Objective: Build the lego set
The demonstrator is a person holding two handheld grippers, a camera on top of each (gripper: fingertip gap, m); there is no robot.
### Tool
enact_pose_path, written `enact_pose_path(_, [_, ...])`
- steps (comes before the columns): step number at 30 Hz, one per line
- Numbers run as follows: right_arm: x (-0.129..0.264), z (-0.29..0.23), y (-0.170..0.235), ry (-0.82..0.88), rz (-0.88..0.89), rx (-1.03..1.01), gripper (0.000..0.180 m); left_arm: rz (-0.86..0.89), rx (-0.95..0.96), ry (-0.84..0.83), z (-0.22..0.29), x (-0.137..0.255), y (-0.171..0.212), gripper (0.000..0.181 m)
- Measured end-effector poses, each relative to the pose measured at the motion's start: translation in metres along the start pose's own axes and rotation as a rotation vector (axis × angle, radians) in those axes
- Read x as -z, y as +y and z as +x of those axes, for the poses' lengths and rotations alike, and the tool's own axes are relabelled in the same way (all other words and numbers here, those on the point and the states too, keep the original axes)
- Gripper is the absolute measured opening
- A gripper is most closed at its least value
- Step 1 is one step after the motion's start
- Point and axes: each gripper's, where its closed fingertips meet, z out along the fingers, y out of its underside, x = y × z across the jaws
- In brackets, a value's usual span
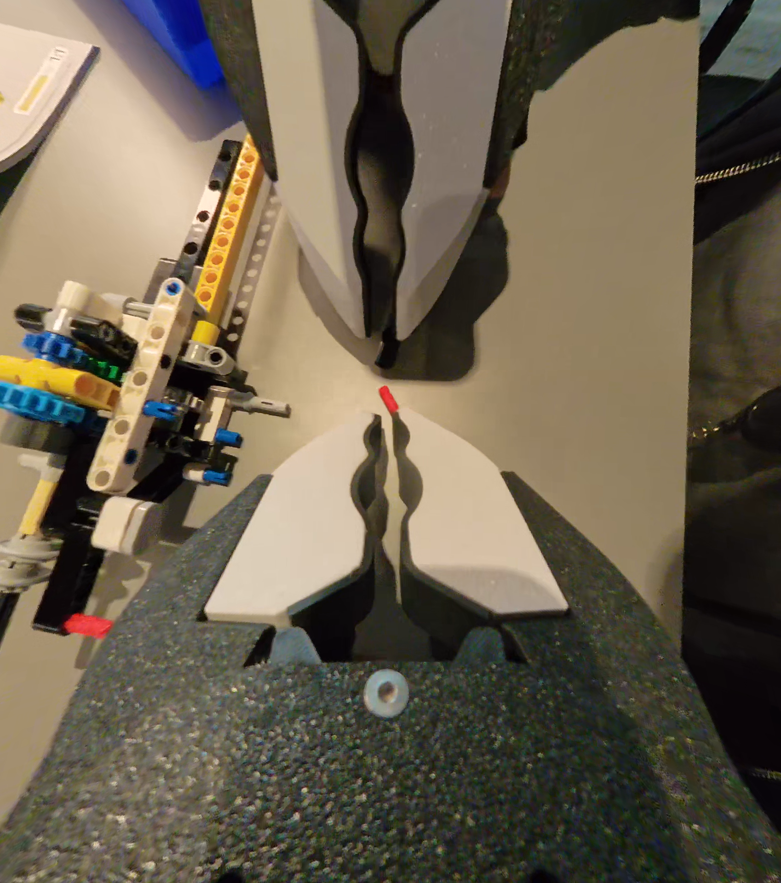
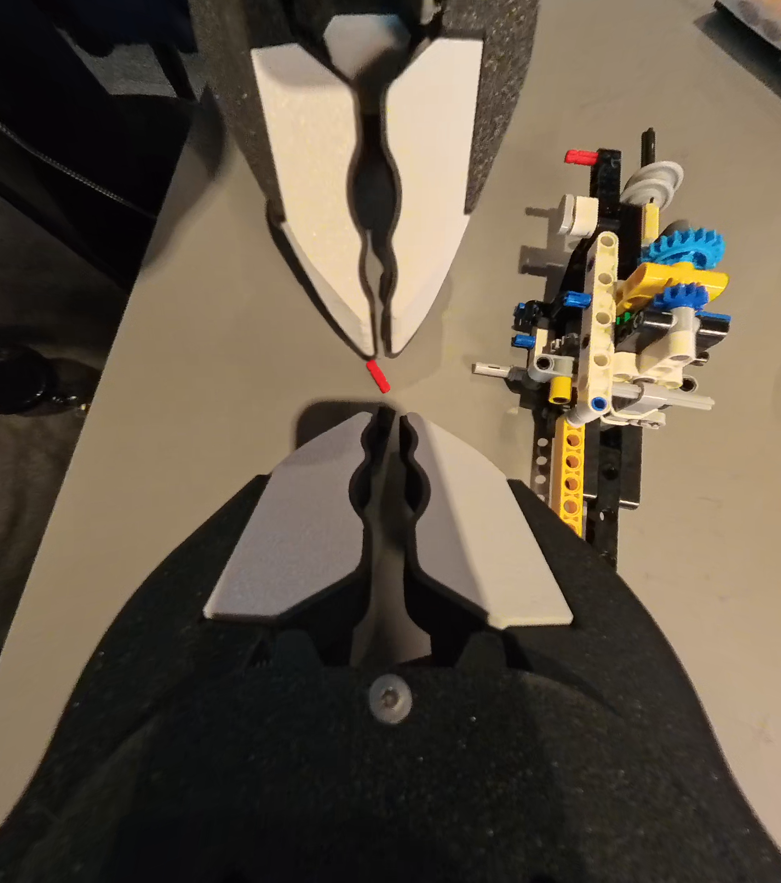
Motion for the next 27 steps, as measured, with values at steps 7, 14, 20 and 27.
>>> enact_pose_path(7, [0.001,-0.001,-0.002,0.004,0.011,-0.004,0.008,-0.032,0.009,-0.062,0.002,-0.007,0.001,0.006])
enact_pose_path(14, [0.002,-0.001,-0.005,0.029,0.048,0.029,0.008,-0.024,0.028,-0.095,-0.001,-0.009,-0.002,0.003])
enact_pose_path(20, [0.008,0.004,-0.015,0.092,0.133,0.105,0.008,0.184,0.198,0.059,0.000,0.010,-0.023,0.003])
enact_pose_path(27, [0.014,0.000,-0.034,0.126,0.247,0.171,0.008,0.301,0.319,0.223,0.003,0.022,-0.035,0.003])
